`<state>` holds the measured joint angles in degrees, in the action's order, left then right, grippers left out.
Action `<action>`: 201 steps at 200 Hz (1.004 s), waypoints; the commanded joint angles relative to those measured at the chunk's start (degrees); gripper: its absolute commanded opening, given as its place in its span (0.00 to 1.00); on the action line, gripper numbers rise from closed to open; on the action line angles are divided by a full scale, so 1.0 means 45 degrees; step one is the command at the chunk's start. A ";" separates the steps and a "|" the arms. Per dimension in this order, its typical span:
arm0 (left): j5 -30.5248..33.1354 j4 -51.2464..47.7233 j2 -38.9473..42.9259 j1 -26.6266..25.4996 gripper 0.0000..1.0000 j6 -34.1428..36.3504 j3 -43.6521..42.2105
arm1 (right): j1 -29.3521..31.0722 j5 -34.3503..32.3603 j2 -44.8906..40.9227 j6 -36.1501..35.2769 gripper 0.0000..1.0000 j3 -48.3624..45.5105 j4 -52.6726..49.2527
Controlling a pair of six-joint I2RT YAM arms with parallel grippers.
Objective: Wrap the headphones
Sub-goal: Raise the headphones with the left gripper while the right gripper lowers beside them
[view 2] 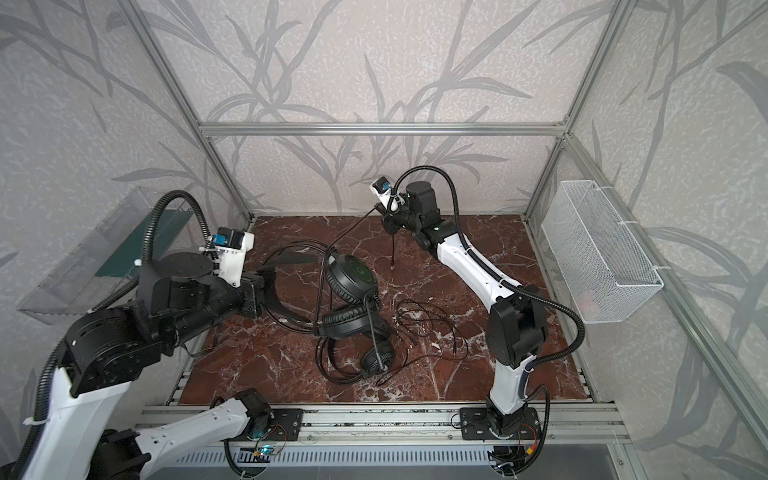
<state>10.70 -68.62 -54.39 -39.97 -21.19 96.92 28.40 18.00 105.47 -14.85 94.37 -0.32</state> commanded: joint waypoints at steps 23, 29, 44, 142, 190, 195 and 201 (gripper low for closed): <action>0.0058 0.3230 -0.0594 -0.0104 0.00 -0.1276 0.2553 | 0.0125 0.0349 -0.0293 0.1848 0.00 -0.2460 0.2184; 0.0286 0.3671 -0.0761 -0.0111 0.00 -0.1323 0.2661 | 0.0241 0.0389 -0.0329 0.1982 0.00 -0.2744 0.2429; 0.0832 0.4989 -0.1184 -0.0113 0.00 -0.1365 0.2739 | 0.0630 0.0438 -0.0530 0.2304 0.00 -0.3645 0.3146; 0.0710 0.5481 -0.5339 -0.0065 0.00 -0.2044 0.7112 | 0.1055 0.0604 -0.0159 0.4195 0.24 -0.7582 0.8448; 0.0660 0.5207 -0.5463 -0.0069 0.00 -0.2428 0.7533 | 0.0710 0.0454 0.0449 0.4955 0.36 -0.8036 1.0520; 0.0675 0.5100 -0.5533 -0.0079 0.00 -0.2442 0.7677 | 0.0701 0.0480 0.0439 0.5007 0.36 -0.8050 1.0581; 0.0694 0.5028 -0.5608 -0.0071 0.00 -0.2445 0.7825 | 0.0693 0.0545 0.0415 0.5058 0.36 -0.8087 1.0659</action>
<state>14.24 -50.09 -79.20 -40.18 -28.40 129.36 31.62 20.38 108.12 5.67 57.93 39.24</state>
